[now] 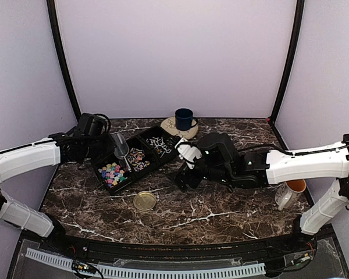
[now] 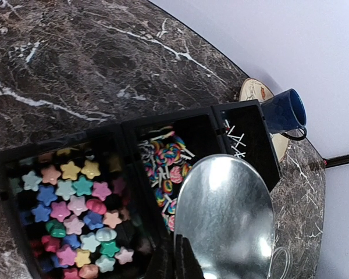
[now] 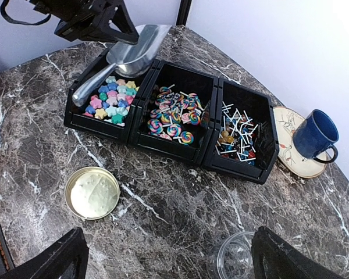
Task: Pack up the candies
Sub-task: Pick up the spatula from the center of the board, then pass from the left arm to the right
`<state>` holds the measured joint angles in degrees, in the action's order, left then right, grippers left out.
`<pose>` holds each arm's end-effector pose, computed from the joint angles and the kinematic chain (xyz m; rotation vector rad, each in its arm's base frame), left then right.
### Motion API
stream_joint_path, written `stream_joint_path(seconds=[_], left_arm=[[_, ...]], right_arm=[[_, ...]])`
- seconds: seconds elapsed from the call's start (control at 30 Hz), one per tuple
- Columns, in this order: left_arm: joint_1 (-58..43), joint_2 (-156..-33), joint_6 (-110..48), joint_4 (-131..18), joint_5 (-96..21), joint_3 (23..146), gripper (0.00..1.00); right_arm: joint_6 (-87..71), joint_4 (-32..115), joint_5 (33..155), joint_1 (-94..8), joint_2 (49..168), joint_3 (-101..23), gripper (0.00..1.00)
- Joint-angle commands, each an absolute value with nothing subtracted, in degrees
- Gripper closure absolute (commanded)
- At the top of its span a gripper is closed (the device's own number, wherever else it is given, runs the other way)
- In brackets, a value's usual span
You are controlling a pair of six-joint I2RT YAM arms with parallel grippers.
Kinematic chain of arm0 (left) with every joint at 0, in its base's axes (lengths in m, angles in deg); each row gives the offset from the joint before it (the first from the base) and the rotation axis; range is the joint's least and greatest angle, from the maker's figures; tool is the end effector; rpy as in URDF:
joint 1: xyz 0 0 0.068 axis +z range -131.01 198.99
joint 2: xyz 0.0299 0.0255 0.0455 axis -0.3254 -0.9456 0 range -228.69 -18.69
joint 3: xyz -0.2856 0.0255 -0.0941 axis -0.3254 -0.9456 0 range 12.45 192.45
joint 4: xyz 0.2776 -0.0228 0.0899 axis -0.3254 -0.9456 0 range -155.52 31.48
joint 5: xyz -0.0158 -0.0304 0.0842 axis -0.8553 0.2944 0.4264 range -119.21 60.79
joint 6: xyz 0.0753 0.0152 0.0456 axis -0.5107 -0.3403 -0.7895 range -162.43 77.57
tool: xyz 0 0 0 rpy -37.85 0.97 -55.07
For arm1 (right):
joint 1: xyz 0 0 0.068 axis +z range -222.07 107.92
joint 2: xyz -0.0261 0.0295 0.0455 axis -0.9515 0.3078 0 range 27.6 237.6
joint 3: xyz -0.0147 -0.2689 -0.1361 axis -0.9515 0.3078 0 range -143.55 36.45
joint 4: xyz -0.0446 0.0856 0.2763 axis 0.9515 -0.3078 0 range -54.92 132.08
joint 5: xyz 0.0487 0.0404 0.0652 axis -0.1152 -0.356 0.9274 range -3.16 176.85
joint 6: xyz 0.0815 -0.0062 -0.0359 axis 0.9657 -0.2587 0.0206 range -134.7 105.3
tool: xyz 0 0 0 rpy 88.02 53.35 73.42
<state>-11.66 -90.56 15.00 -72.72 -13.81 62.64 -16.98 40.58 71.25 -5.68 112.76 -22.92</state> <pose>0.2958 -0.1508 0.2574 -0.6648 2.1291 -0.5739 0.1820 0.3631 0.2703 -1.0141 1.7870 0.4246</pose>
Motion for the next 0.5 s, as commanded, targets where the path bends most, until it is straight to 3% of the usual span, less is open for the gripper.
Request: stream_joint_path(seconds=[0.0,0.13,0.47], left_arm=[[-14.8,-95.2,18.3,-71.8,-10.6,69.3,1.00],[-18.4,-100.2,21.3,-72.5,-10.0,73.7,1.00],[-24.7,-104.6,23.1,-76.6,-5.8,80.1,1.00]], right_arm=[[-14.8,43.1,64.8,-3.6,115.9,-27.0,0.02],[-11.9,43.8,60.4,-3.2,118.5,-29.1,0.00],[-9.7,47.3,58.7,-2.2,123.3,-31.9,0.08]])
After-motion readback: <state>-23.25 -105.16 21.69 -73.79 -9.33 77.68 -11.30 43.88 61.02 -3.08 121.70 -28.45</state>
